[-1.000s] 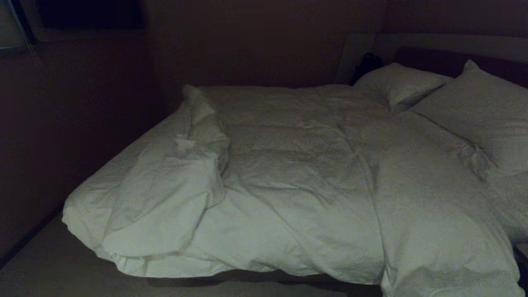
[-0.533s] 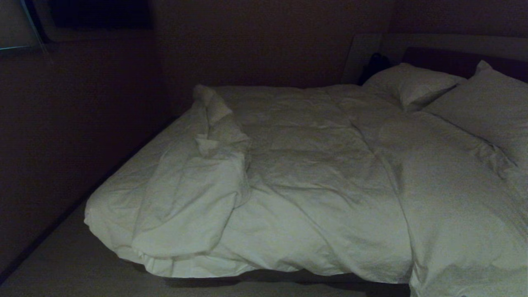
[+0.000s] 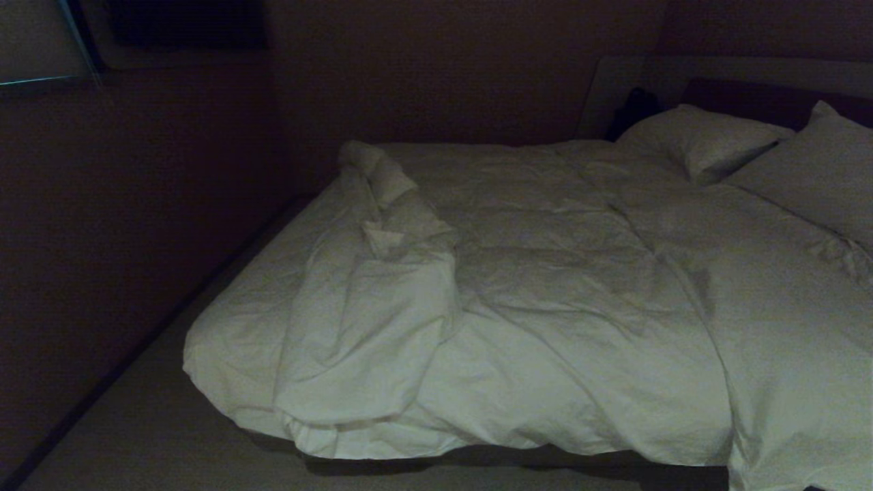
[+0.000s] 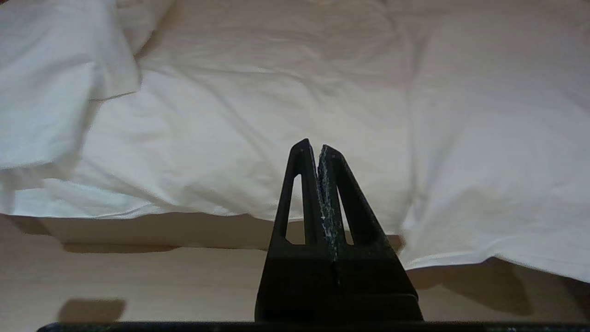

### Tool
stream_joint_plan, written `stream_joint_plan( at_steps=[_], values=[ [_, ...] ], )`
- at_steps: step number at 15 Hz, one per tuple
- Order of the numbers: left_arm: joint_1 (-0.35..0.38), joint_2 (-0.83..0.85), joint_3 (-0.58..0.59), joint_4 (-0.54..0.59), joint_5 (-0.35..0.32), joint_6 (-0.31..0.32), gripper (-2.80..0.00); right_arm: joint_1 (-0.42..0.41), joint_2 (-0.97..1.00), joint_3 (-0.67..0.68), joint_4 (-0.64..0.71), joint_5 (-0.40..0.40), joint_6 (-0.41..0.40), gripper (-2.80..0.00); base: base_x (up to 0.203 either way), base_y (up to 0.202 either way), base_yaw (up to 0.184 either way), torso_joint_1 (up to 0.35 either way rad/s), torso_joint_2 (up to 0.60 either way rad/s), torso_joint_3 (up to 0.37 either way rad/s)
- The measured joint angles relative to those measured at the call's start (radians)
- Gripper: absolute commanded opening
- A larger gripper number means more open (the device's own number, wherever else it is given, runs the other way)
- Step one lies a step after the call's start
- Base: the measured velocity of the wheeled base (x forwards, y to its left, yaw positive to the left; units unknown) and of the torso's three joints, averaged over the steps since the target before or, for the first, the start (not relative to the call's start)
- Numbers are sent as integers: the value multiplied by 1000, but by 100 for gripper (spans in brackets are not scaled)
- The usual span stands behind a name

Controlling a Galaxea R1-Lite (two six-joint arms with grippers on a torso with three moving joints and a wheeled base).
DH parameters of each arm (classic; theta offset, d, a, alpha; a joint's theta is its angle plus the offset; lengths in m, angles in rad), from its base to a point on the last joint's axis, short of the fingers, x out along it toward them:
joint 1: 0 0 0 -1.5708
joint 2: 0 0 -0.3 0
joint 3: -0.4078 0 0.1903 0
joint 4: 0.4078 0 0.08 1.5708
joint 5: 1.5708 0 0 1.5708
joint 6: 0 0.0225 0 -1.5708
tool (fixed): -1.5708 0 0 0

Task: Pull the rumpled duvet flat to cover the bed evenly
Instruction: Hold the folded corner of the quilt

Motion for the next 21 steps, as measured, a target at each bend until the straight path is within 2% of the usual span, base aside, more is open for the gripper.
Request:
stream_joint_plan(
  at_steps=[21],
  values=[
    [0, 0, 1, -3, -1, -4, -280, 0, 0, 0, 0, 0, 0, -280, 0, 196, 0, 2, 3, 2]
  ],
)
